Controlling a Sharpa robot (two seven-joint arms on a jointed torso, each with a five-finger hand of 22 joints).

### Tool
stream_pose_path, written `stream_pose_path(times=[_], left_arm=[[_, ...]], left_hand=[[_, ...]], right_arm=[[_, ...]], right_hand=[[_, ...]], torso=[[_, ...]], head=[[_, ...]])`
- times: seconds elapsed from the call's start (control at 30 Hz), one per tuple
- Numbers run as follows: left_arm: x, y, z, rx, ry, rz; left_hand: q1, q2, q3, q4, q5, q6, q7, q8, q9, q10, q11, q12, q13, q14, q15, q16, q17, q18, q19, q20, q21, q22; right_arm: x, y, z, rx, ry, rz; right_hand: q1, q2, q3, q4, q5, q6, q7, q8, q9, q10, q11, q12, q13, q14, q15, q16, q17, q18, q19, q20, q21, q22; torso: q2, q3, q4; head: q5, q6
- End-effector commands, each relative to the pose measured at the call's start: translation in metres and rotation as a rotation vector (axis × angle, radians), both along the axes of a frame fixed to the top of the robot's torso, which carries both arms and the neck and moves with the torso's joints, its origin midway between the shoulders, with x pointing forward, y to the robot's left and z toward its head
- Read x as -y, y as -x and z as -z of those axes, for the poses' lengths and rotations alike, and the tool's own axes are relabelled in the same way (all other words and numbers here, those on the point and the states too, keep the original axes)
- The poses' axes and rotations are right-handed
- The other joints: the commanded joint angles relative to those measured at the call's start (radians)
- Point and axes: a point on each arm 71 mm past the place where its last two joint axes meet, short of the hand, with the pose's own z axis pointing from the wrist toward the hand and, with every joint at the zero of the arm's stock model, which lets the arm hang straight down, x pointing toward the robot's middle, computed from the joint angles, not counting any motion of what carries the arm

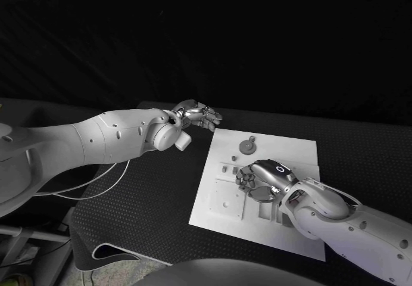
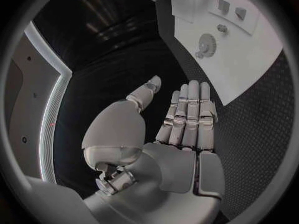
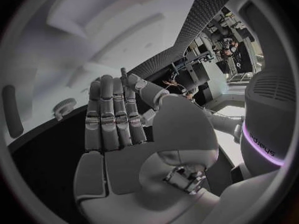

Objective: Assemble the parts on the task board

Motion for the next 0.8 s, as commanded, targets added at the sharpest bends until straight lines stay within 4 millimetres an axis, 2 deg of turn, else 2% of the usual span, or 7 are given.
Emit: stream_pose_path(times=[0.03, 0.47, 0.8], left_arm=[[0.002, -0.001, -0.003, 0.014, 0.012, -0.001], [0.005, -0.003, -0.004, 0.018, 0.012, 0.001], [0.006, -0.003, -0.005, 0.019, 0.013, 0.003]], left_hand=[[0.005, -0.002, -0.003, 0.001, 0.0, 0.0, 0.004, 0.006, -0.001, -0.004, -0.004, 0.004, -0.001, 0.008, 0.0, -0.004, 0.002, 0.0, 0.007, 0.0, 0.005, -0.001], [0.005, -0.002, -0.003, 0.001, 0.0, 0.001, 0.003, 0.007, -0.001, -0.003, -0.004, 0.005, -0.001, 0.008, 0.0, -0.005, 0.003, 0.0, 0.008, 0.0, 0.005, -0.002], [0.005, -0.002, -0.003, 0.001, 0.0, 0.001, 0.003, 0.007, -0.001, -0.003, -0.004, 0.006, -0.002, 0.009, 0.0, -0.005, 0.003, 0.0, 0.008, 0.0, 0.005, -0.003]], right_arm=[[-0.002, 0.002, 0.003, 0.015, 0.013, -0.028], [-0.009, 0.009, 0.012, 0.004, 0.028, -0.053], [-0.012, 0.01, 0.016, 0.012, 0.049, -0.062]], right_hand=[[0.0, 0.007, 0.002, -0.004, 0.004, 0.002, 0.004, -0.001, 0.001, 0.002, 0.002, -0.004, 0.002, -0.001, -0.006, -0.002, 0.001, 0.013, 0.001, 0.002, 0.004, 0.025], [0.0, 0.008, 0.002, -0.004, 0.004, 0.002, 0.004, -0.002, 0.001, 0.002, 0.002, -0.004, 0.003, -0.001, -0.006, -0.002, 0.002, 0.013, 0.0, 0.002, 0.005, 0.025], [0.0, 0.008, 0.002, -0.004, 0.004, 0.001, 0.004, -0.002, 0.002, 0.002, 0.002, -0.004, 0.004, -0.001, -0.006, -0.003, 0.002, 0.013, 0.0, 0.002, 0.005, 0.025]], torso=[[0.0, 0.0, -0.0001], [0.0, -0.0006, 0.0013], [0.0, -0.0002, 0.0003]], head=[[0.011, -0.007], [0.022, -0.017], [0.026, -0.02]])
